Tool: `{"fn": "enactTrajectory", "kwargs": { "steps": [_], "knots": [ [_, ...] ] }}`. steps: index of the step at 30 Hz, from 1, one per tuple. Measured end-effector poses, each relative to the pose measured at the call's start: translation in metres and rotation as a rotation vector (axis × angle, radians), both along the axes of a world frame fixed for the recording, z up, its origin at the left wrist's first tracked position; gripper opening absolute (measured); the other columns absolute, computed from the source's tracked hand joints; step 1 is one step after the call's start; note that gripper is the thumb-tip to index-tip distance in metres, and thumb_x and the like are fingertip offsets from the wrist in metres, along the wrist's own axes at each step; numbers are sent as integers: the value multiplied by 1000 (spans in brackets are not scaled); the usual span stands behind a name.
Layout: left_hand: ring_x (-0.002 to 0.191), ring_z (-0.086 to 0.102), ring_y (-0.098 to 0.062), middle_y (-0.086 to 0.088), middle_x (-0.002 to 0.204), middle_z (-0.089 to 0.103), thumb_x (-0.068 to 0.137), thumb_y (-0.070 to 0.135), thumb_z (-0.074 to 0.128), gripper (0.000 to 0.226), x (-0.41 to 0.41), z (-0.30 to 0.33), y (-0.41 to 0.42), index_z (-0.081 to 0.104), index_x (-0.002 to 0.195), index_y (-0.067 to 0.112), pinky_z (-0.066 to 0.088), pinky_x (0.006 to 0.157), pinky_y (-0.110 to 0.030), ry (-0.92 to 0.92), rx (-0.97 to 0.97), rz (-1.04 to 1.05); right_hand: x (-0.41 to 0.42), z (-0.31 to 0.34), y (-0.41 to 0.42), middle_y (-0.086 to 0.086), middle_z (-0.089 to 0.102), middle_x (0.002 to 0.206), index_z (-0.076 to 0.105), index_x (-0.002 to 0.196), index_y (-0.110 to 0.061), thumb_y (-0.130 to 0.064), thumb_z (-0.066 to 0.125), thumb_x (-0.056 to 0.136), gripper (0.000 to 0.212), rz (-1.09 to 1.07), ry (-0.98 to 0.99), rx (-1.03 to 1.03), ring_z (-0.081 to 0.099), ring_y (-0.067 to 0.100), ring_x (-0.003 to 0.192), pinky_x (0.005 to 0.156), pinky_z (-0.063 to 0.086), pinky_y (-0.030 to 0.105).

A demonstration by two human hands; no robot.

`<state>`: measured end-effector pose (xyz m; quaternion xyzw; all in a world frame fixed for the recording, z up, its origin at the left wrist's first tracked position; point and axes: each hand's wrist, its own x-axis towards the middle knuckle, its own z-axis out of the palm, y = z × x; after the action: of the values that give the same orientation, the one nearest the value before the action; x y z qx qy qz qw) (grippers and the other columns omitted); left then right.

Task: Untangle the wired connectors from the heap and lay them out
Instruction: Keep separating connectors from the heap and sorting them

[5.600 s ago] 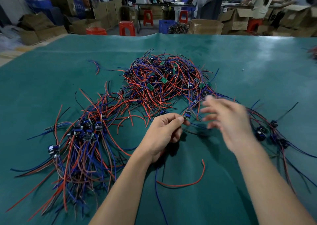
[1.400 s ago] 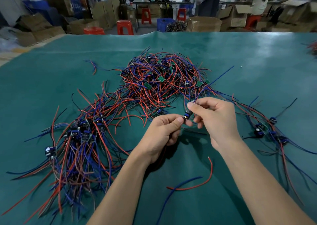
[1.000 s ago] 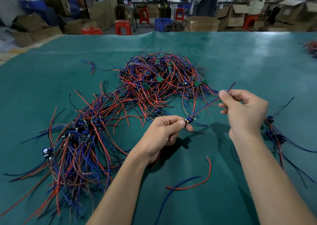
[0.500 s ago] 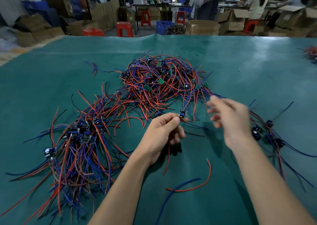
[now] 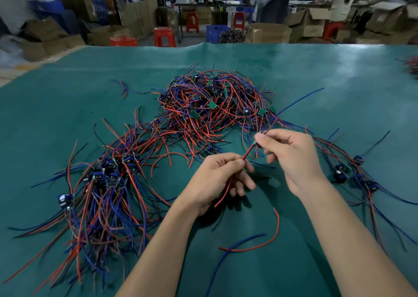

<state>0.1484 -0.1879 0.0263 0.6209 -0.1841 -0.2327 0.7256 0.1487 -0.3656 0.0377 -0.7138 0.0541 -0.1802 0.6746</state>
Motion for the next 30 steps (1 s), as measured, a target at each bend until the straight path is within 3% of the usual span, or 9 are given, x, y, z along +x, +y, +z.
{"fn": "enactTrajectory", "kwargs": {
  "steps": [4,9,12,15,20,24,27,29,30],
  "knots": [
    [49,53,-11,-7,70,71,104,10,43,28,-2,0,1,64,85,11,39,47,-18,-36,41,-39,2,3,-13,2,61,66,76,68,-15,-11,78,87,20,-133,-22,117,49,13,59,51,43,22],
    [56,54,-11,-6,73,71,102,7,45,28,-3,1,1,66,84,10,41,53,-19,-73,73,-35,-1,16,-30,2,64,70,69,81,-8,-5,69,94,13,-301,-135,427,52,10,58,52,43,20],
    [56,55,-11,-9,71,70,101,3,44,30,-3,0,-1,66,82,8,42,53,-18,-50,76,20,-10,35,-39,1,66,79,68,87,-10,-12,64,98,12,-330,-200,604,54,8,59,55,45,20],
    [56,56,-10,-10,72,69,102,6,45,27,-2,0,-3,66,85,5,43,52,-16,-12,40,75,-20,56,-30,-2,70,72,70,84,-13,-14,63,98,16,-270,-227,627,56,6,58,55,44,19],
    [55,57,-10,-7,70,69,102,5,47,25,-1,-1,-4,64,84,6,44,51,-17,-2,15,109,-16,83,54,2,69,66,75,79,-12,-12,71,92,14,107,-133,282,56,8,53,47,44,18],
    [65,60,-7,4,73,70,89,2,55,28,-4,-1,-3,72,73,17,50,62,-22,-49,-18,163,3,86,133,11,74,71,77,78,-6,-25,76,90,23,328,2,-33,62,11,54,49,53,26],
    [72,63,-10,2,79,71,91,-10,45,42,-5,-1,-2,74,79,18,52,66,-25,-74,-17,158,25,81,152,9,74,72,77,81,-9,-48,71,90,41,366,70,-496,72,19,67,72,62,41],
    [59,60,-8,0,69,68,94,-12,42,46,-2,-2,-2,71,72,16,48,57,-21,-43,-16,149,42,77,139,2,72,69,76,78,-15,-50,69,89,37,252,64,-752,71,23,76,79,58,36],
    [55,58,-8,-3,67,68,96,-10,44,38,-1,-2,-2,69,76,11,46,54,-19,-26,-11,141,51,73,126,1,74,75,76,79,-18,-47,69,87,31,174,80,-835,70,25,82,81,56,34]
  ]
}}
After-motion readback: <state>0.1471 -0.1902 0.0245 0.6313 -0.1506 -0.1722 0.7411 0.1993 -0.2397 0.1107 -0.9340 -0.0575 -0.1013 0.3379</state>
